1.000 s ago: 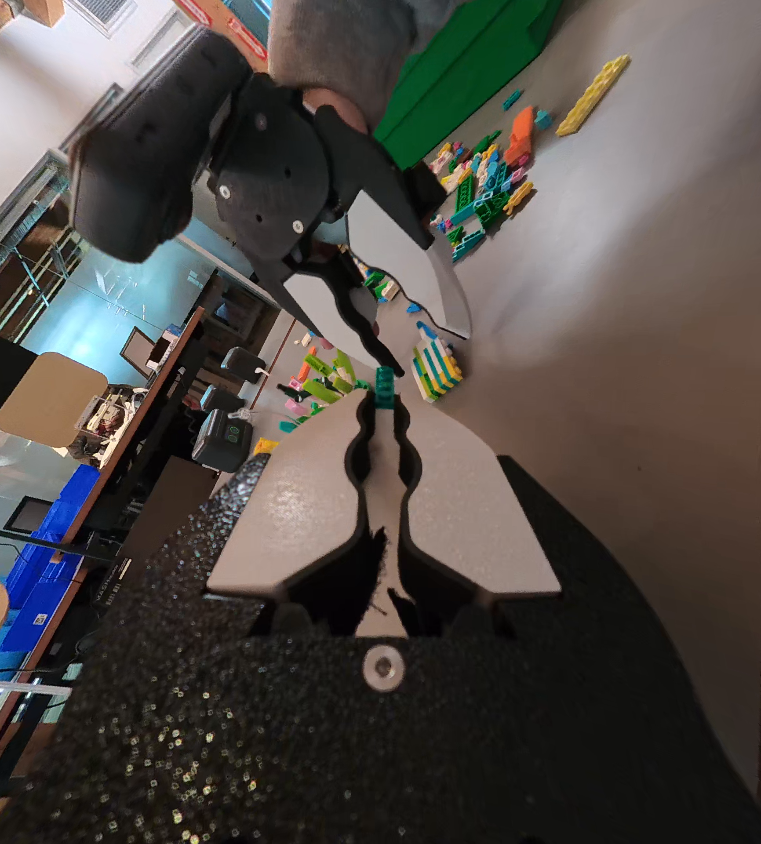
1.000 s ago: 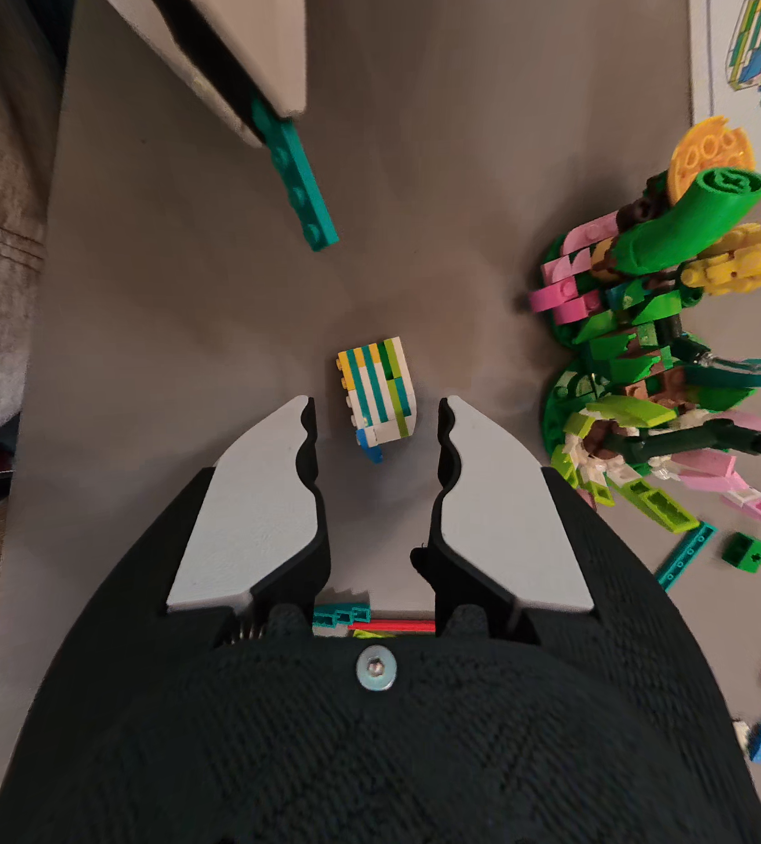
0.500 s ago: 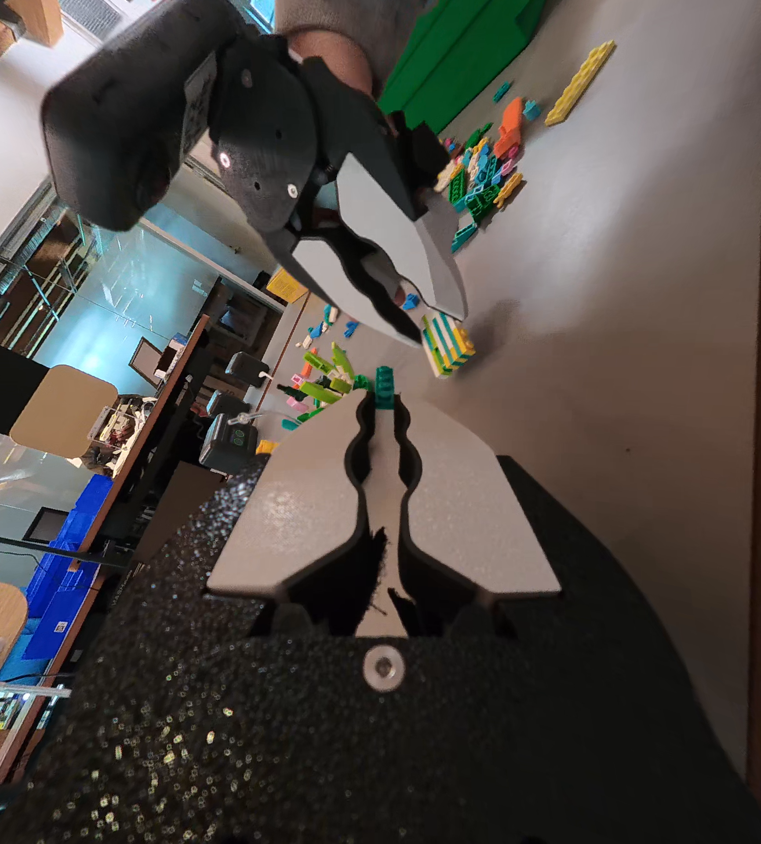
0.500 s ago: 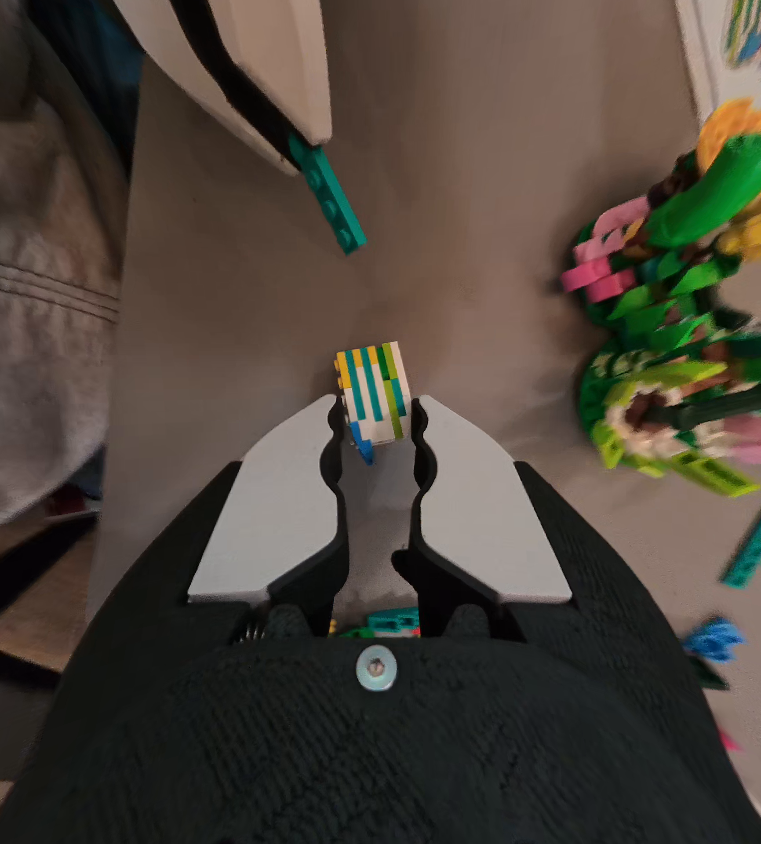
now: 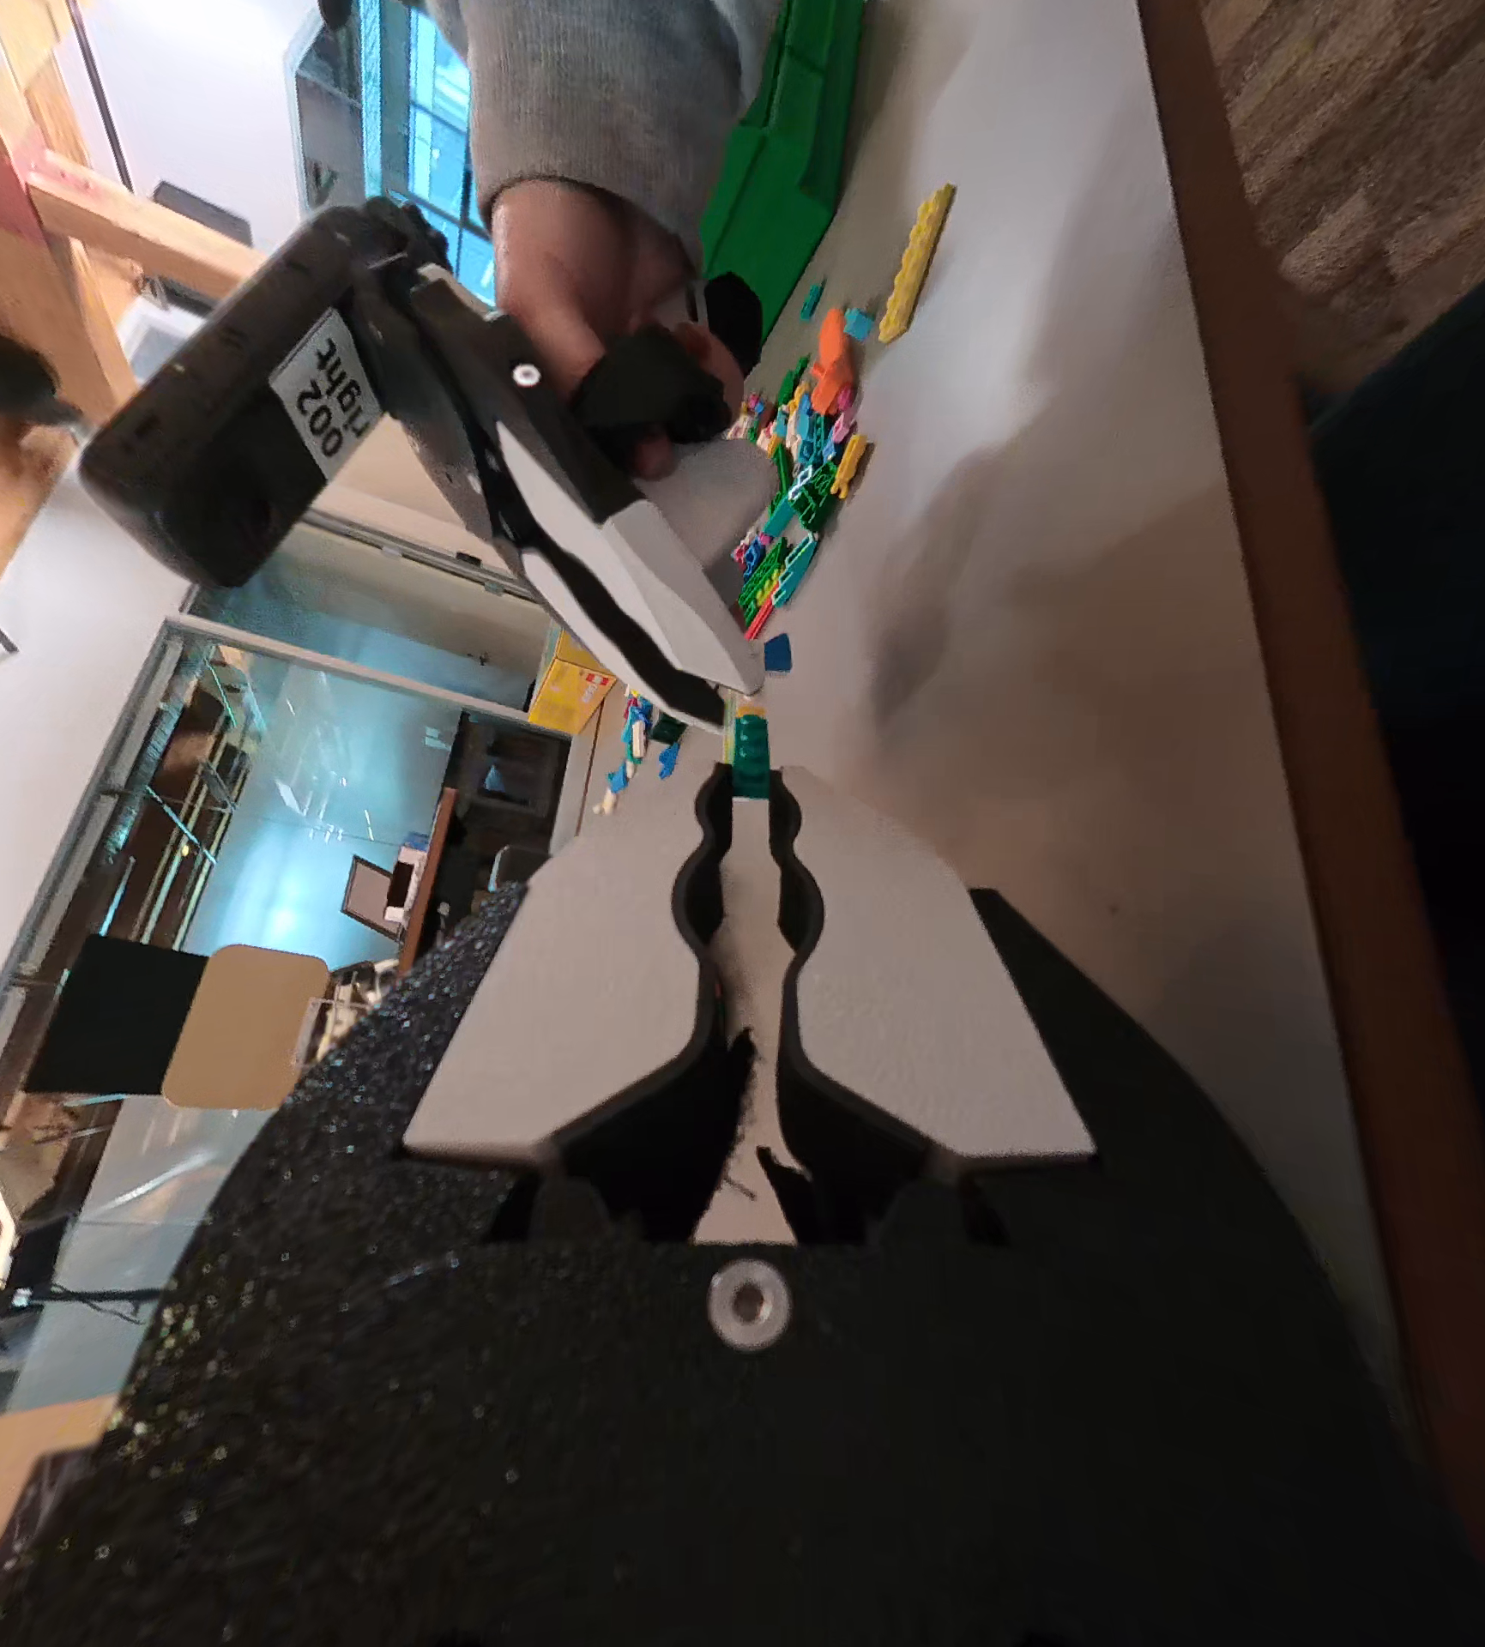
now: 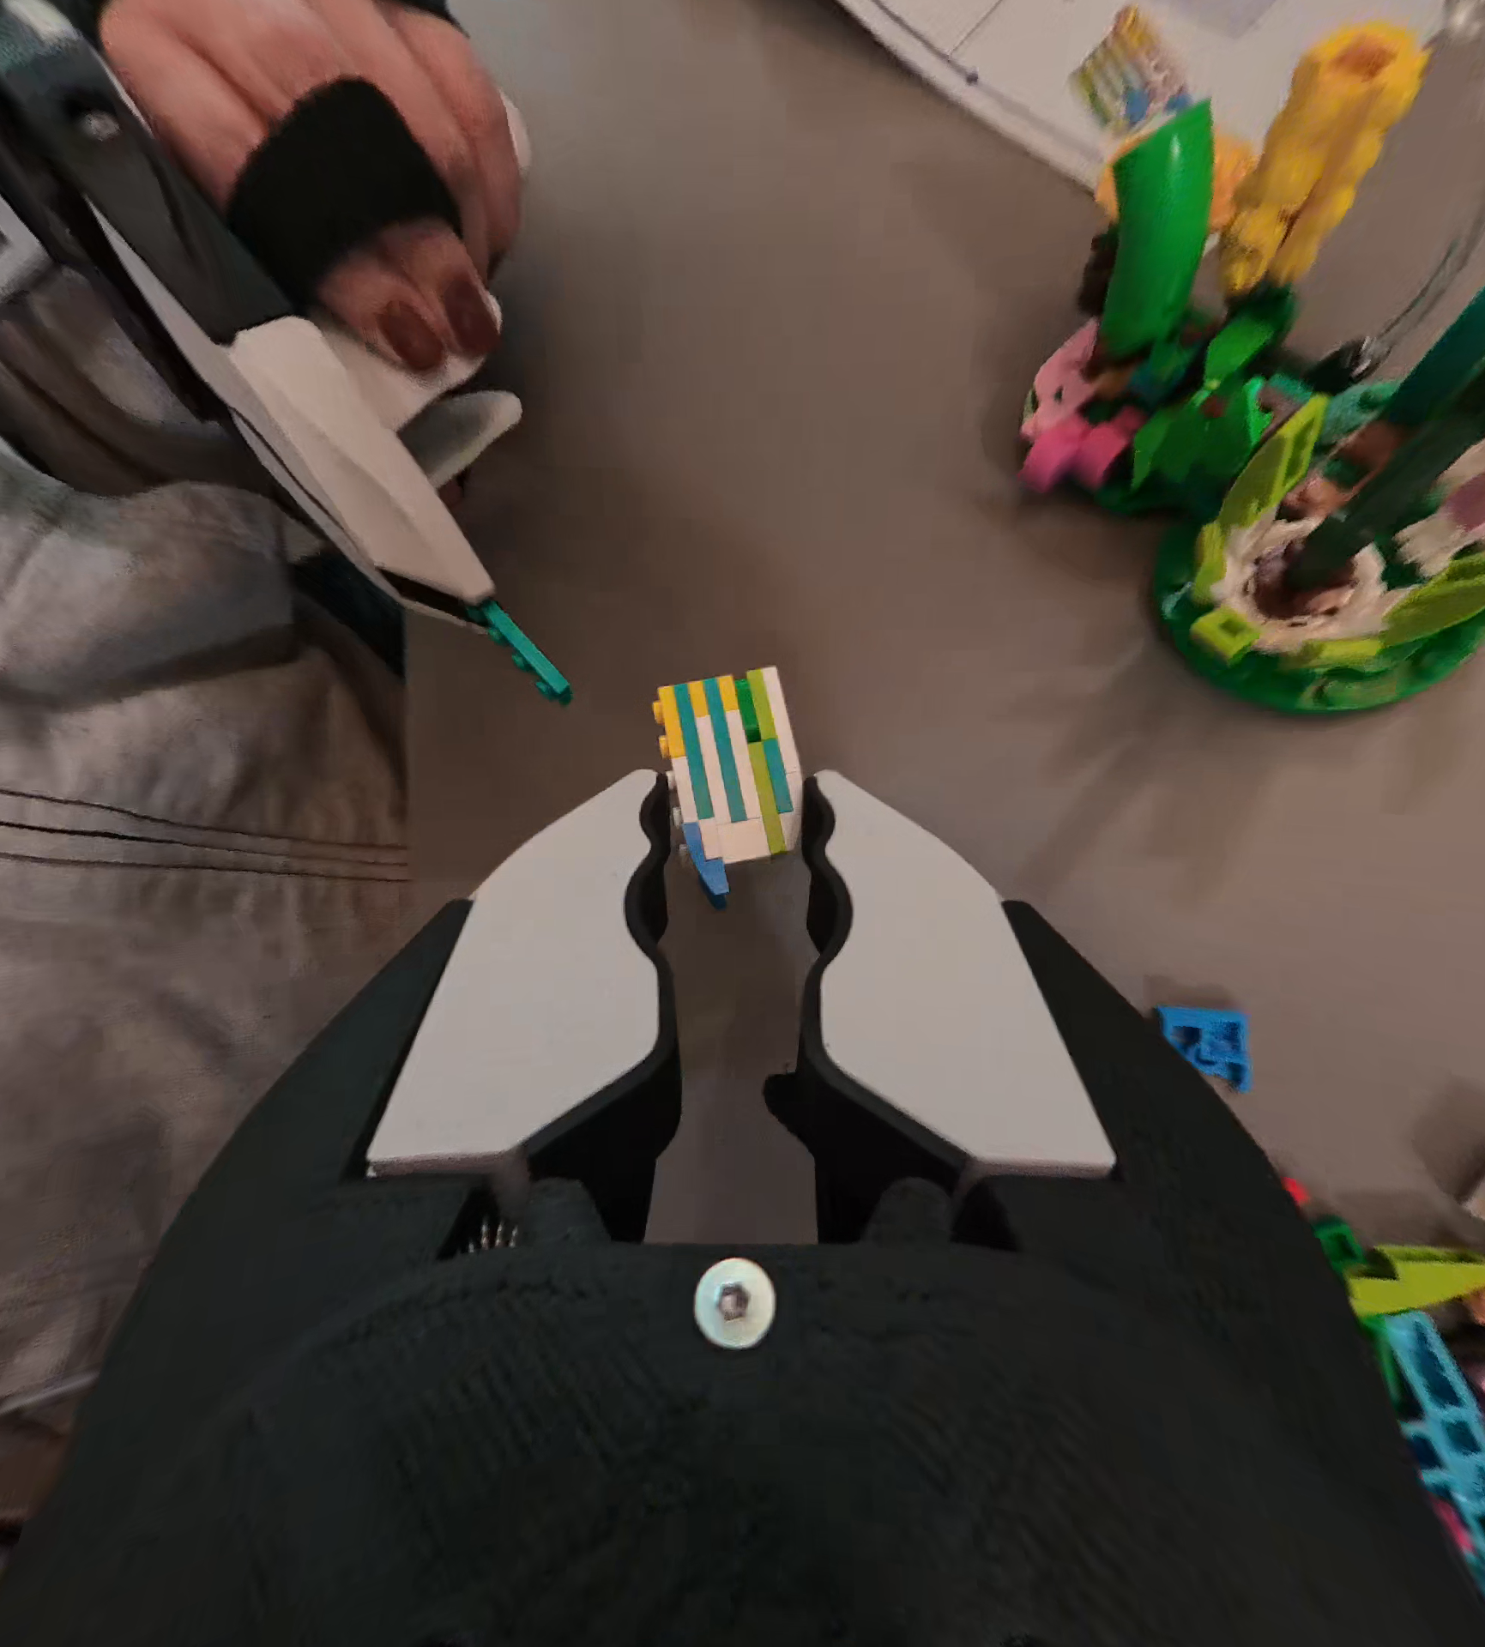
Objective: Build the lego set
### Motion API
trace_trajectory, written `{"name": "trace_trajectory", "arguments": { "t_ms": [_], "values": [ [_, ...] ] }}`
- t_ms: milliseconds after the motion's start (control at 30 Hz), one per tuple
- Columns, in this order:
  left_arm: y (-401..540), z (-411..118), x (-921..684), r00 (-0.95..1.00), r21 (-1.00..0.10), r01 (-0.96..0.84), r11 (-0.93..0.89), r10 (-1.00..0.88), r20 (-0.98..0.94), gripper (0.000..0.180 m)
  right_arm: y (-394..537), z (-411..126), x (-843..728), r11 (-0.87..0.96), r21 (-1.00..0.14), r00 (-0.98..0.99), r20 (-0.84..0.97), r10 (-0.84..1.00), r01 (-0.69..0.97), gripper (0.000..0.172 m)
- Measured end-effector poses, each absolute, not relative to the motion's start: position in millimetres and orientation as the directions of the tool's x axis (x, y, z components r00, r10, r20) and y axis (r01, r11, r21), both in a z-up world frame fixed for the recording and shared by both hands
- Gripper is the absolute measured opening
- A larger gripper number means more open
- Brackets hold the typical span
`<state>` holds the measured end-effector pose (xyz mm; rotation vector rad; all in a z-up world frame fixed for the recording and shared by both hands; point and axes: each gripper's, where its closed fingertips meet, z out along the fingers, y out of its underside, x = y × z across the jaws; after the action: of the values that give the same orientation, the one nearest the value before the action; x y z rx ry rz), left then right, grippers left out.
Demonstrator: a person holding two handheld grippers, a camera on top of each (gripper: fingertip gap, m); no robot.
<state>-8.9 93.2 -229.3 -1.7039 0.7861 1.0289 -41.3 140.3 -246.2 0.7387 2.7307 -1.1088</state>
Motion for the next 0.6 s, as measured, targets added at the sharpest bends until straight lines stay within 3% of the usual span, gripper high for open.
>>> {"name": "trace_trajectory", "arguments": {
  "t_ms": [133,367,433,600],
  "values": [
    [96,-236,-10,0.382,-0.335,-0.894,-0.297,-0.115,-0.917,0.008,143,-255,-38,0.704,-0.617,-0.922,-0.099,0.374,0.352,0.027],
    [103,-250,-5,0.331,-0.270,-0.924,-0.270,-0.213,-0.919,0.008,147,-267,-35,0.773,-0.564,-0.943,-0.035,0.330,0.291,0.030],
    [104,-249,-3,0.337,-0.279,-0.924,-0.263,-0.209,-0.918,0.008,148,-262,-33,0.780,-0.579,-0.958,-0.008,0.288,0.239,0.041],
    [107,-247,3,0.335,-0.283,-0.928,-0.244,-0.205,-0.920,0.008,132,-236,-5,0.725,-0.687,-0.992,0.043,0.115,0.054,0.037]
  ]
}}
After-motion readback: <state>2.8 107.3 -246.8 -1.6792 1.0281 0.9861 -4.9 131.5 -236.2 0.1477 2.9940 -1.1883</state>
